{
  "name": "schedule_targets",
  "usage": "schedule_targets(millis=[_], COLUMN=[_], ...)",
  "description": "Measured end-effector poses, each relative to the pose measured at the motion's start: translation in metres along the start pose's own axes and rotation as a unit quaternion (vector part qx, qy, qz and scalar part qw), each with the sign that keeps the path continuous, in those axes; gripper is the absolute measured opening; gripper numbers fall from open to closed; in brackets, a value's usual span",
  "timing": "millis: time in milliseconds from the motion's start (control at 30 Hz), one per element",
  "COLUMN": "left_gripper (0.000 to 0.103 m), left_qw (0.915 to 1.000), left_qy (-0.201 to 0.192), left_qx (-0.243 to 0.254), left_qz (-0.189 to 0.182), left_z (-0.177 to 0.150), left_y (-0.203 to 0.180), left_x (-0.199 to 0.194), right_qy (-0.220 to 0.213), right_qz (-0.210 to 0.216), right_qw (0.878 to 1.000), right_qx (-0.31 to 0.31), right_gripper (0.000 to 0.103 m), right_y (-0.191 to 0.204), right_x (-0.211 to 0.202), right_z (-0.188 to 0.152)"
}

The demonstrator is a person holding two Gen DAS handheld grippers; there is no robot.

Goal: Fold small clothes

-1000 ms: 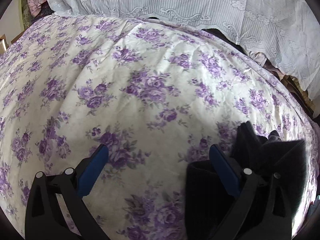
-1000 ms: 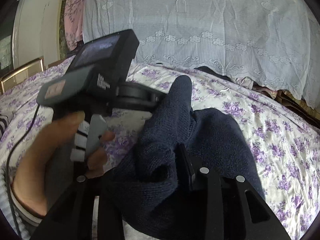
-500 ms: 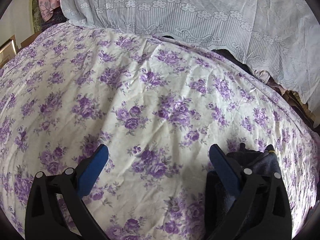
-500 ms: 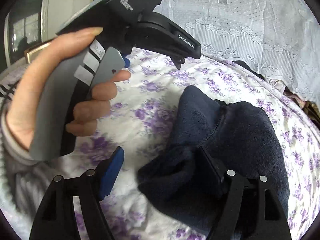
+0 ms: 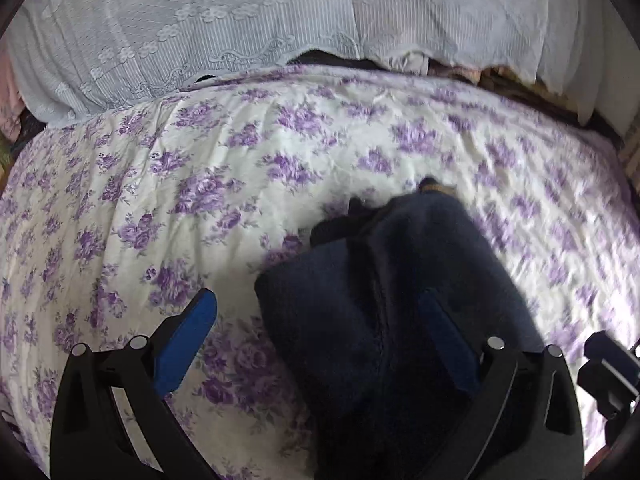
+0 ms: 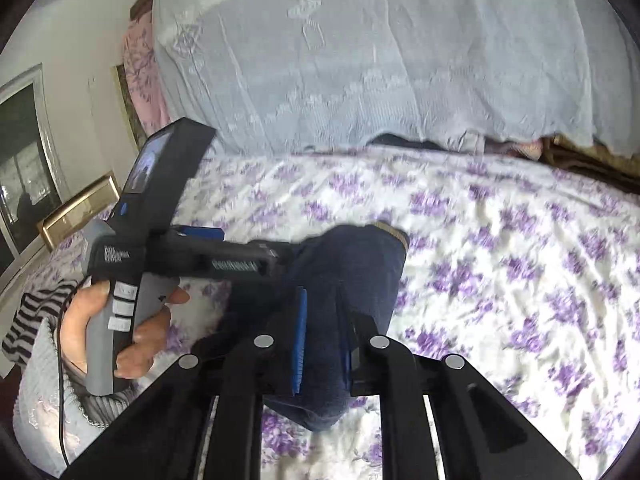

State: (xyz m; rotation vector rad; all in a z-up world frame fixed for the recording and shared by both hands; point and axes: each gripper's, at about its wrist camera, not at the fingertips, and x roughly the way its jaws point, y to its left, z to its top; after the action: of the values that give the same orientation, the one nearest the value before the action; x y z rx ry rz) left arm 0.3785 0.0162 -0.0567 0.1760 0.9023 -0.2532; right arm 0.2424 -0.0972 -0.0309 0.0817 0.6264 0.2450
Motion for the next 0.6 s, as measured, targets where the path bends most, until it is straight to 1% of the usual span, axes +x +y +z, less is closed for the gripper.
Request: schedule_targets(millis=[33, 67, 100, 133, 200, 267, 333, 367, 433, 500, 533, 600], left_gripper=[0.099, 0.099, 0.099, 0.099, 0.099, 0.099, 0.099, 0.099, 0.099, 0.099, 0.099, 0.099], left_qw=[0.9991, 0.9978, 0.9976, 0.9982, 0.9993, 0.9990, 0.9982, 0.9980, 0.9984, 0.9989, 0.9989, 0.9989], left_qy=[0.016, 0.024, 0.024, 0.020, 0.031, 0.039, 0.039, 0.038, 0.031, 0.021, 0.015, -0.005], left_qx=[0.023, 0.036, 0.039, 0.032, 0.008, -0.019, -0.038, -0.042, -0.042, -0.043, -0.045, -0.041], left_qz=[0.033, 0.051, 0.053, 0.047, 0.020, -0.009, -0.026, -0.028, -0.019, -0.001, 0.007, 0.020], left_z=[-0.007, -0.013, -0.019, -0.023, -0.026, -0.032, -0.039, -0.041, -0.046, -0.048, -0.048, -0.045], left_y=[-0.007, -0.011, -0.011, -0.007, 0.005, 0.017, 0.022, 0.023, 0.020, 0.017, 0.015, 0.012], left_x=[0.012, 0.021, 0.028, 0.027, 0.027, 0.029, 0.028, 0.026, 0.022, 0.018, 0.014, 0.002], right_qy=[0.017, 0.035, 0.044, 0.039, 0.034, 0.039, 0.043, 0.044, 0.044, 0.040, 0.031, 0.007], right_qz=[-0.008, -0.015, -0.018, -0.025, -0.034, -0.030, -0.023, -0.021, -0.017, -0.003, -0.003, -0.015], right_qw=[1.000, 0.999, 0.999, 0.999, 0.998, 0.998, 0.998, 0.998, 0.998, 0.999, 1.000, 1.000], right_qx=[-0.009, -0.018, -0.021, -0.022, -0.043, -0.039, -0.037, -0.036, -0.036, -0.016, -0.002, 0.003], right_gripper=[0.015, 0.015, 0.015, 0.015, 0.015, 0.015, 0.015, 0.015, 0.015, 0.015, 0.015, 0.016], right_y=[0.001, 0.002, 0.002, 0.002, 0.006, 0.003, -0.004, -0.005, -0.004, -0.009, -0.012, -0.017], right_x=[0.010, 0.020, 0.028, 0.030, 0.029, 0.027, 0.024, 0.024, 0.021, 0.015, 0.010, 0.006], right_z=[-0.006, -0.016, -0.025, -0.034, -0.045, -0.048, -0.050, -0.051, -0.051, -0.042, -0.034, -0.013])
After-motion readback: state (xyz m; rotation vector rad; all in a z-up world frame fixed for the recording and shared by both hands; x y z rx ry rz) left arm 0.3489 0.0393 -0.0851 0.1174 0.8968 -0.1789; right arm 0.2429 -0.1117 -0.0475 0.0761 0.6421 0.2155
